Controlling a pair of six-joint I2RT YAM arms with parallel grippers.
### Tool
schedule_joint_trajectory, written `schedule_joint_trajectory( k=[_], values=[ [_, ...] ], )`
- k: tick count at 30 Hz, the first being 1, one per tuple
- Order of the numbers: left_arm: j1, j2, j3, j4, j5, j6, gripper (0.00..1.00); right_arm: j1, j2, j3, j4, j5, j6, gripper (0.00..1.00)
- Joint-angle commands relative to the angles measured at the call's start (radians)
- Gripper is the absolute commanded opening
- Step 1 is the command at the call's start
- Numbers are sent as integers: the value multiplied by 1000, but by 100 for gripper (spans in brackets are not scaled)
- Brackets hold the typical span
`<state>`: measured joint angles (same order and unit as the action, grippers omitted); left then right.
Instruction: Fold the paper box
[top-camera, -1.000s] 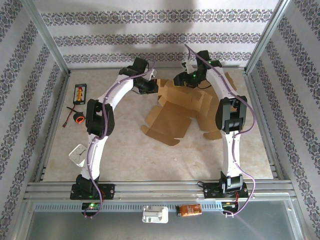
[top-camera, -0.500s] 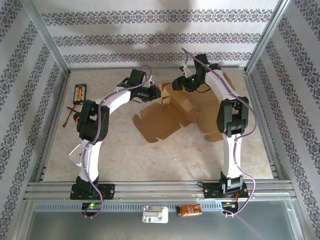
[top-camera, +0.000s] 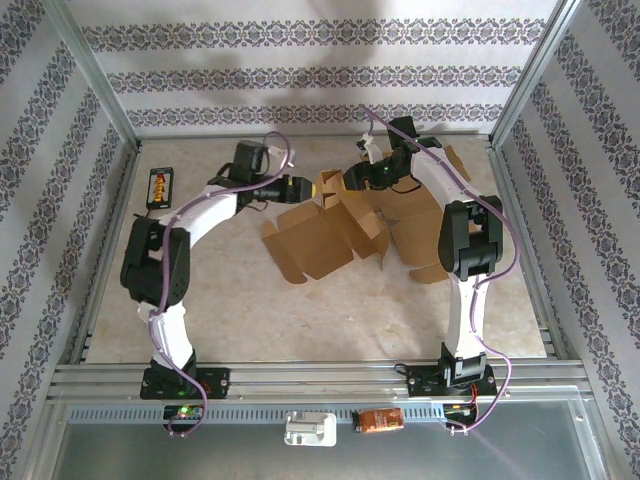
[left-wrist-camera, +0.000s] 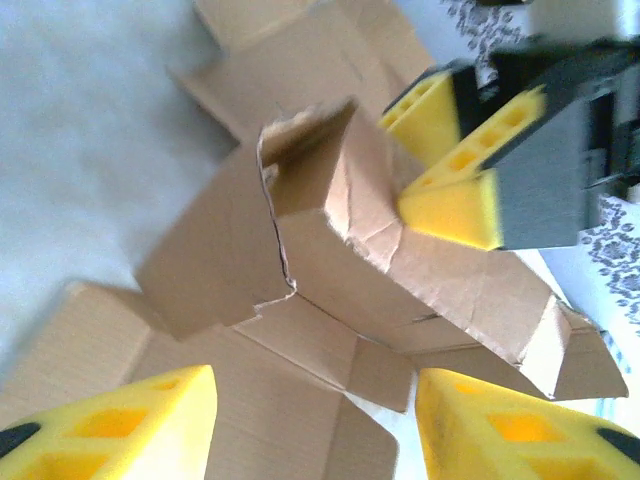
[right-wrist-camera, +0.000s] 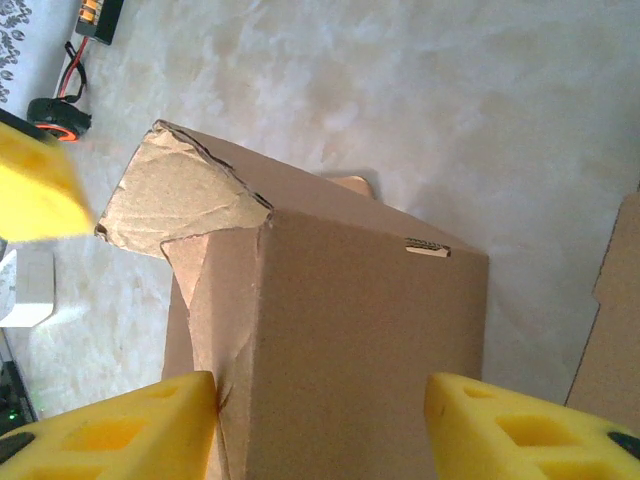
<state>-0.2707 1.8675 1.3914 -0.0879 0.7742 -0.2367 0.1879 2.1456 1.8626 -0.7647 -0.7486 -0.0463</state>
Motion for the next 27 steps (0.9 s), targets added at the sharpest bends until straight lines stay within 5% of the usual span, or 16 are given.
schedule_joint_trajectory(
  k=[1,7,10,15,27],
  values=[
    [45,-25,-11,21,-7,344,55,11,-2,-20,-30,28,-38,56],
    [24,149,182,-278,121,894,55,7,9,-11,-38,19,-38,56],
    [-5,260,325,-423,161,1043,54,4,11,-10,-40,13,-38,56],
    [-17,399,510,-503,177,1054,54,3,22,0,-44,7,-35,56],
    [-57,485,588,-502,170,1137,53,1,30,14,-66,-5,-54,56]
  ],
)
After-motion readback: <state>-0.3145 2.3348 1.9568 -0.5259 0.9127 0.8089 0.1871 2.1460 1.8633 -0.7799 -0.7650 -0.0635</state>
